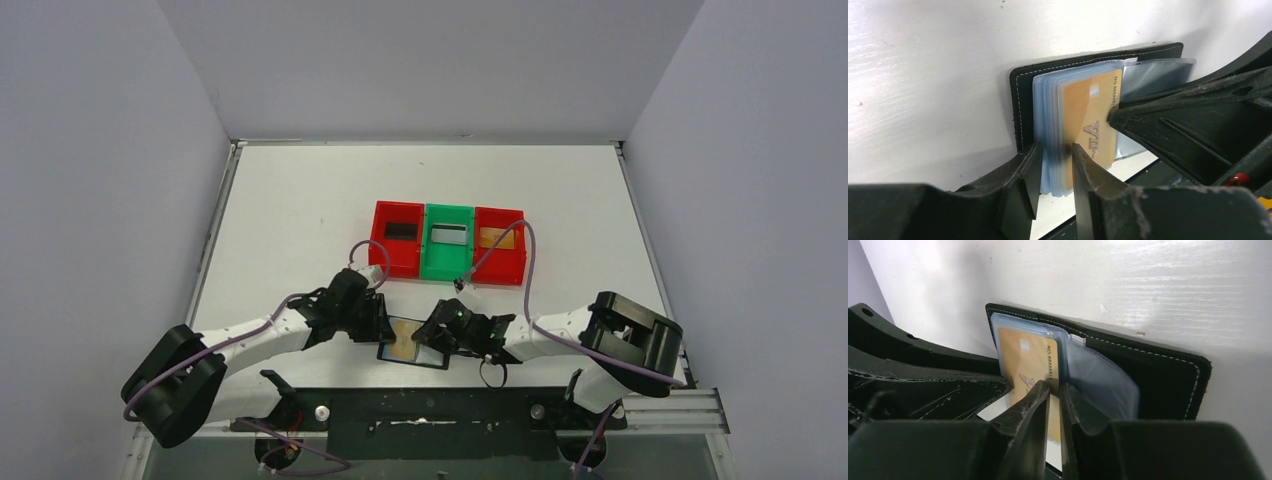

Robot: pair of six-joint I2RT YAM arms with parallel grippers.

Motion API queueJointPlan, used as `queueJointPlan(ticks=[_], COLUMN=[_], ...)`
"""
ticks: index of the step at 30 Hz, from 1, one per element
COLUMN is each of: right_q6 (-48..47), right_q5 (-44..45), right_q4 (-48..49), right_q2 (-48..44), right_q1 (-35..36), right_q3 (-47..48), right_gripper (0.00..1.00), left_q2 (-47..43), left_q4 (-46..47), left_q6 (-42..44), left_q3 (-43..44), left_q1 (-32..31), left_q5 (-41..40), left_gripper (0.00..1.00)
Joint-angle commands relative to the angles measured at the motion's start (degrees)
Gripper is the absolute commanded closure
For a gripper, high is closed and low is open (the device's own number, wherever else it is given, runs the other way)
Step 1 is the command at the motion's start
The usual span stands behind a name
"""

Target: Take the credit cards out of the card holder

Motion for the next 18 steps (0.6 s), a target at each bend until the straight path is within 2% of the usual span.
queueJointPlan(ticks=[1,5,13,18], right_q6=[0.6,0.2,-0.4,0.8], right_q5=[-1.6,-2.2,-2.6,-2.7], right_q4=[9.8,13.9,15.7,13.2], right_q2=[-0.2,-1.5,-4.2,-5.5], right_q1=[-1.1,-1.8,-2.1,-2.5], right_q3=[-3.5,-5.8,-7.6,-8.6], right_gripper=[0.91,1.0,1.0,1.0], left_q2=[1.7,3.4,2.9,2.7], left_q4=[0.4,-1.2,-1.3,-2.2], left_q6=[0.9,-0.6,-2.9,-3.4], left_q3=[2.7,2.5,1.1,0.8], left_q1=[-2.0,-2.7,-3.0,-3.0], left_q5=[-1.4,-4.0,-6.9,-8.4], left_gripper=[0.76,0.86,0.96,1.0])
